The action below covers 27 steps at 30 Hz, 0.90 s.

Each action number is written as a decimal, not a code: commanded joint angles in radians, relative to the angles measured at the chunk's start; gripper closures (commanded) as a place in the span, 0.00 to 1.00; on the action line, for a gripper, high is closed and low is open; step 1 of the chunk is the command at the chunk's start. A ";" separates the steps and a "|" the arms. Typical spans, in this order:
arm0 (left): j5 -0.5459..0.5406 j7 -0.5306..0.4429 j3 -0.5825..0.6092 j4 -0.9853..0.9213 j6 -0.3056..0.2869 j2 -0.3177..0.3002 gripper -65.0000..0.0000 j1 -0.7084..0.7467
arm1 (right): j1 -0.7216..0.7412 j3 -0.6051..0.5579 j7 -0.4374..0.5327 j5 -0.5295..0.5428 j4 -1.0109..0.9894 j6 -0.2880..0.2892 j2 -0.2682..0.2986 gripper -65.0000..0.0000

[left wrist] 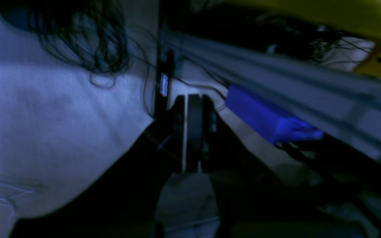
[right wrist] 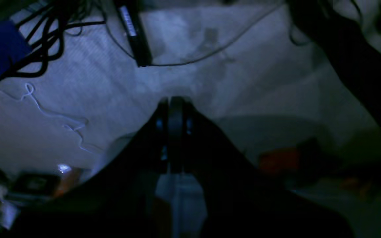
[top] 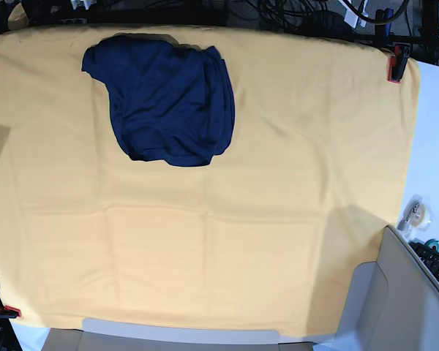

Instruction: Fold the T-shirt properly

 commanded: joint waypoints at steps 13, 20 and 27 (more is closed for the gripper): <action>-0.006 -0.279 0.273 -0.648 0.000 0.008 1.00 -0.337 | 0.403 -0.025 0.109 -0.056 -0.764 -0.007 0.040 1.00; -0.006 -0.457 0.575 -0.947 0.000 0.028 1.00 -0.521 | 0.575 -0.025 0.417 -0.252 -1.087 -0.008 0.014 1.00; -0.006 -0.842 0.789 -1.291 0.003 0.114 1.00 -0.647 | 0.693 -0.023 0.735 -0.551 -1.327 -0.010 -0.073 1.00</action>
